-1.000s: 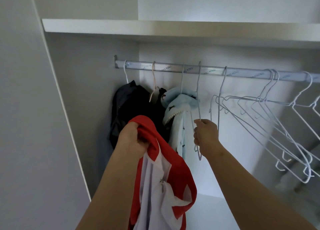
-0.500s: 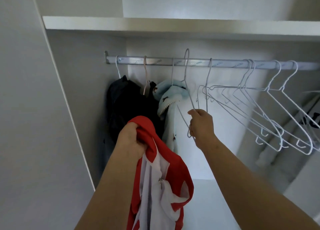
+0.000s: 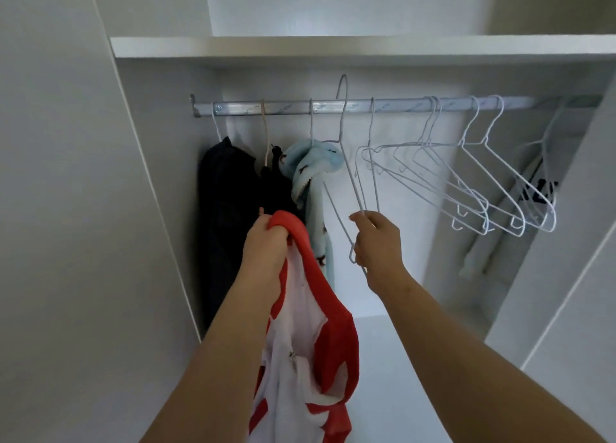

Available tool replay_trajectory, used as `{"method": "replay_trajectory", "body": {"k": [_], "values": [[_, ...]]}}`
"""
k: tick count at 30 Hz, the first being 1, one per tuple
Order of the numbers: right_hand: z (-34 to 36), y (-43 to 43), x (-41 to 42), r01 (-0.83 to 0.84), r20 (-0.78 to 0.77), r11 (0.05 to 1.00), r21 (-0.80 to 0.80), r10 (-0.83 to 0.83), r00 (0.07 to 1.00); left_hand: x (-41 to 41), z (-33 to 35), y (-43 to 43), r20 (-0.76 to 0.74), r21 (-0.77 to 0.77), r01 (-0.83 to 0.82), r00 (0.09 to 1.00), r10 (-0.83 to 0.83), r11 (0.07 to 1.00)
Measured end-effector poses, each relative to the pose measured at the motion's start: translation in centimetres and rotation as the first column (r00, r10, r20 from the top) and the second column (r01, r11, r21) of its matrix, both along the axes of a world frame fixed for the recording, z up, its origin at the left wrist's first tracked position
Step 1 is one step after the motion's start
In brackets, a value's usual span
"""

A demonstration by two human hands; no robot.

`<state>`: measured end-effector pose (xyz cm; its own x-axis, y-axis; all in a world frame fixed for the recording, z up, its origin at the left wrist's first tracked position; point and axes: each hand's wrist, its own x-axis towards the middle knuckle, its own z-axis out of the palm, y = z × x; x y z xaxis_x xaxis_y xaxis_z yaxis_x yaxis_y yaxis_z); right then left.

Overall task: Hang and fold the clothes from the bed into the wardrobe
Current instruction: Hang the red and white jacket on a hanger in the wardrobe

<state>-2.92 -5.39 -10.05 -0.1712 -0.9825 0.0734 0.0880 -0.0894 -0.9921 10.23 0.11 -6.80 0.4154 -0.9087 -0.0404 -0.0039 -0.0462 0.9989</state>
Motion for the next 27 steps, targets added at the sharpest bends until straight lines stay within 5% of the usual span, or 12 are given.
{"method": "replay_trajectory", "body": {"k": [23,27], "values": [[-6.6,32.8,-27.1,0.162,-0.007,0.987,-0.004,-0.162,0.987,-21.2,-2.4,16.8,-0.051,-0.004,0.341,0.939,-0.340,0.940],[-6.5,37.0,-30.3,0.221,-0.075,0.975,0.009,-0.220,0.973,-25.0,-1.9,19.2,-0.250,-0.028,0.479,0.846,-0.471,0.877]]}}
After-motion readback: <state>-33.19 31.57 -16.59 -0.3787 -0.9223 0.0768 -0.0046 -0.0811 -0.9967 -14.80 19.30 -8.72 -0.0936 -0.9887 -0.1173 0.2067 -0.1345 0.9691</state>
